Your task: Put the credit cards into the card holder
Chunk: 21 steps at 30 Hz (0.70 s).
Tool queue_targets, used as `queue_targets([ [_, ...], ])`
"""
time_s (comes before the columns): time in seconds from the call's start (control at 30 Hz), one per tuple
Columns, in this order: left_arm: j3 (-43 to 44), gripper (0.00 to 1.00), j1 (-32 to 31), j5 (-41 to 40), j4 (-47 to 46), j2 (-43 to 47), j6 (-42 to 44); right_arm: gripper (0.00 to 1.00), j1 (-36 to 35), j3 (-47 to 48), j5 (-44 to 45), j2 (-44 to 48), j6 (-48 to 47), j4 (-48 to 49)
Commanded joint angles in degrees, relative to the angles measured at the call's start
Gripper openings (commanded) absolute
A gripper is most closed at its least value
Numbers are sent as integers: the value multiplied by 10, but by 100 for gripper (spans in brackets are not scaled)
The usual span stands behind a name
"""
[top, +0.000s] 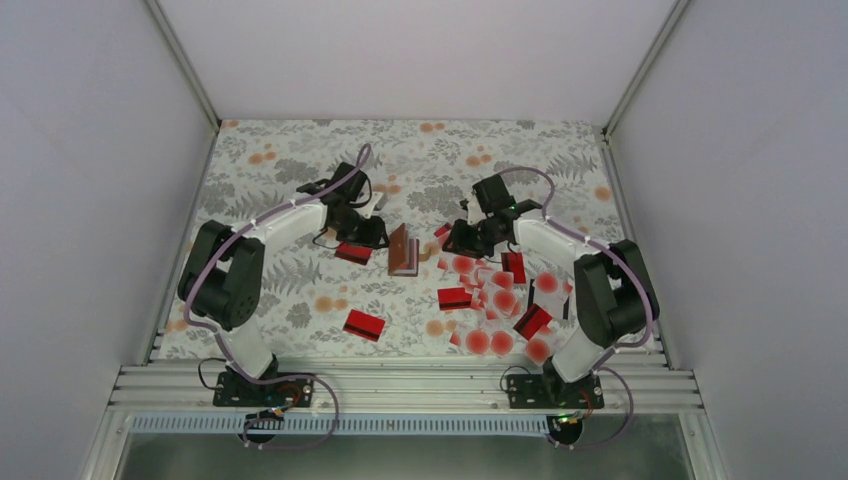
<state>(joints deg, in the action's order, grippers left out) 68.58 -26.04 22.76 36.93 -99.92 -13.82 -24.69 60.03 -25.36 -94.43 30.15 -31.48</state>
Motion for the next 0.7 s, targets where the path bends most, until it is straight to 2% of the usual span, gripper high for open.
queue_targets([
  [0.0, -13, 38, -1, 6, -24, -15, 53, 27, 7, -8, 4, -4, 10, 30],
  [0.2, 19, 38, -1, 41, -33, -61, 81, 27, 8, -1, -4, -44, 11, 38],
  [0.67, 88, 38, -19, 12, 4, -140, 105, 26, 8, 33, -46, -121, 12, 65],
])
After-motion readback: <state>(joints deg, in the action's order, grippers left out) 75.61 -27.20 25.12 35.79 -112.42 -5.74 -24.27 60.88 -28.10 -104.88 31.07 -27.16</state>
